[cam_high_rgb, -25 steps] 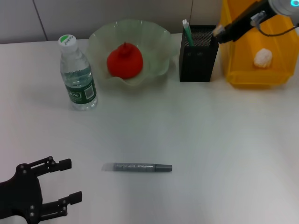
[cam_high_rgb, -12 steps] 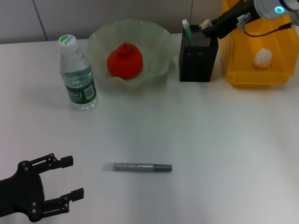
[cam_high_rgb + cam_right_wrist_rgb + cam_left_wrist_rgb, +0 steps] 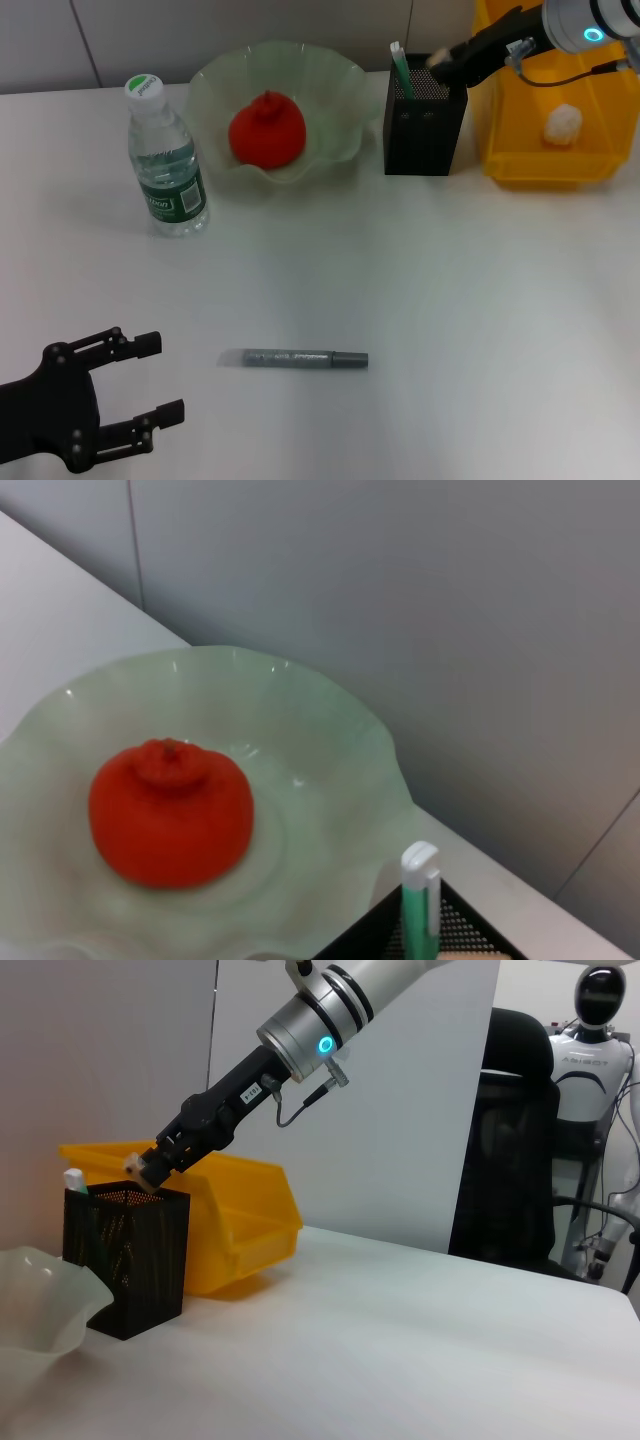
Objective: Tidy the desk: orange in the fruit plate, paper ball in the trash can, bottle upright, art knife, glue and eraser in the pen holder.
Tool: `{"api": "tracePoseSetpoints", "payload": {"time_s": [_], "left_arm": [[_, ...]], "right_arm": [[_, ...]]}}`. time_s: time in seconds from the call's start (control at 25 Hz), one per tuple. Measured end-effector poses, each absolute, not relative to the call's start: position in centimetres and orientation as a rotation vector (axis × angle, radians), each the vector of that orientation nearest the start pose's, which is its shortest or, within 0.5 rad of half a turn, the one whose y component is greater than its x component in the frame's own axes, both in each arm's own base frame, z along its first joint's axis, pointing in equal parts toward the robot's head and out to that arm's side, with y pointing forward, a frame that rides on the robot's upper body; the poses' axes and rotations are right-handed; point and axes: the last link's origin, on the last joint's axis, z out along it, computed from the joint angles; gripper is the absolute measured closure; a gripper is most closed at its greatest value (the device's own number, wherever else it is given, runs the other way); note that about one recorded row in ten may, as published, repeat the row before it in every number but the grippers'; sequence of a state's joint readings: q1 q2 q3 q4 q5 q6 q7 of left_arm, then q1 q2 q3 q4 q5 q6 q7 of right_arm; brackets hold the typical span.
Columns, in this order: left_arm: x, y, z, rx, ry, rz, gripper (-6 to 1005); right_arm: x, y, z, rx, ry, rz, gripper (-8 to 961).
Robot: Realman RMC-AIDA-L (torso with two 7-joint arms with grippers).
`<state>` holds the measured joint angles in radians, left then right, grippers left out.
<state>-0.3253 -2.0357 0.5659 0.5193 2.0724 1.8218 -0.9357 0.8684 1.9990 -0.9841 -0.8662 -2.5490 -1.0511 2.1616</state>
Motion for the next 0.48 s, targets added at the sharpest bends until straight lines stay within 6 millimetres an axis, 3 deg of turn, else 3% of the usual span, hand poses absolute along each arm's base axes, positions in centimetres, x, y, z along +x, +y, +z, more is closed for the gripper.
{"api": "tracePoseSetpoints", "payload": {"time_s": [0.24, 0.48], "left_arm": [[-31.5, 23.4, 0.5, -2.770, -0.396, -0.848, 245], [-31.5, 23.4, 0.5, -2.769, -0.394, -0.847, 245]], "right_arm": [[18.8, 47.1, 5.2, -2.356, 0.649, -0.100, 550], [17.4, 46.0, 5.8, -2.408, 0.642, -0.098, 410]]}}
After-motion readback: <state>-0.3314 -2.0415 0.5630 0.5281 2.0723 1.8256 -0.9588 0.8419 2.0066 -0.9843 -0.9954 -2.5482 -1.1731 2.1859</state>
